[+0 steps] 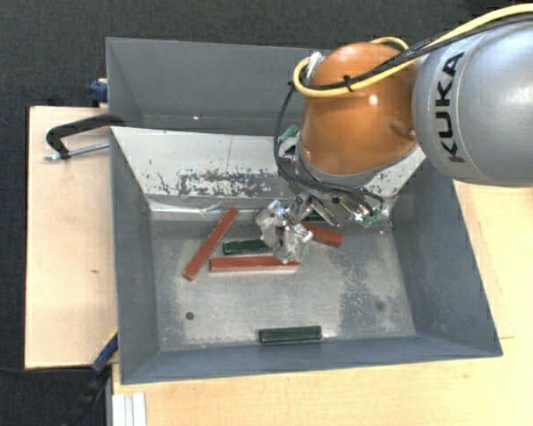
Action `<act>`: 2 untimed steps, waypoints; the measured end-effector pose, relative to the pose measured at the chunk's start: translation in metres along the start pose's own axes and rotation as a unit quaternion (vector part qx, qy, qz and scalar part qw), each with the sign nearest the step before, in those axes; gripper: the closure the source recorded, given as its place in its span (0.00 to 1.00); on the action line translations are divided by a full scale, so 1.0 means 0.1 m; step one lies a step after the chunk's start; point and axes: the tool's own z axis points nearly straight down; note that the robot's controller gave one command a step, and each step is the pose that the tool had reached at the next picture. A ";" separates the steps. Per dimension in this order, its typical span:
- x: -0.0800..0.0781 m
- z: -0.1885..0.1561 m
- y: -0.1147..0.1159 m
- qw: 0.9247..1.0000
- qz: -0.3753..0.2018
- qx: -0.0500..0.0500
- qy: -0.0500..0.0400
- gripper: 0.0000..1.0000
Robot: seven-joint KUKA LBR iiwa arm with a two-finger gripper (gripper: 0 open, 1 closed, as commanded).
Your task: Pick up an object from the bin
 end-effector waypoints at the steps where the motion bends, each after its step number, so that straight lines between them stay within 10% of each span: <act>1: 0.00 0.00 0.00 1.000 0.000 0.000 0.000 0.00; 2: 0.00 0.00 0.00 1.000 0.000 0.000 0.000 0.00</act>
Offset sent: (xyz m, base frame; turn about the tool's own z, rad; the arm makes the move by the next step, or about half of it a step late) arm 0.0000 0.0000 0.0000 0.0000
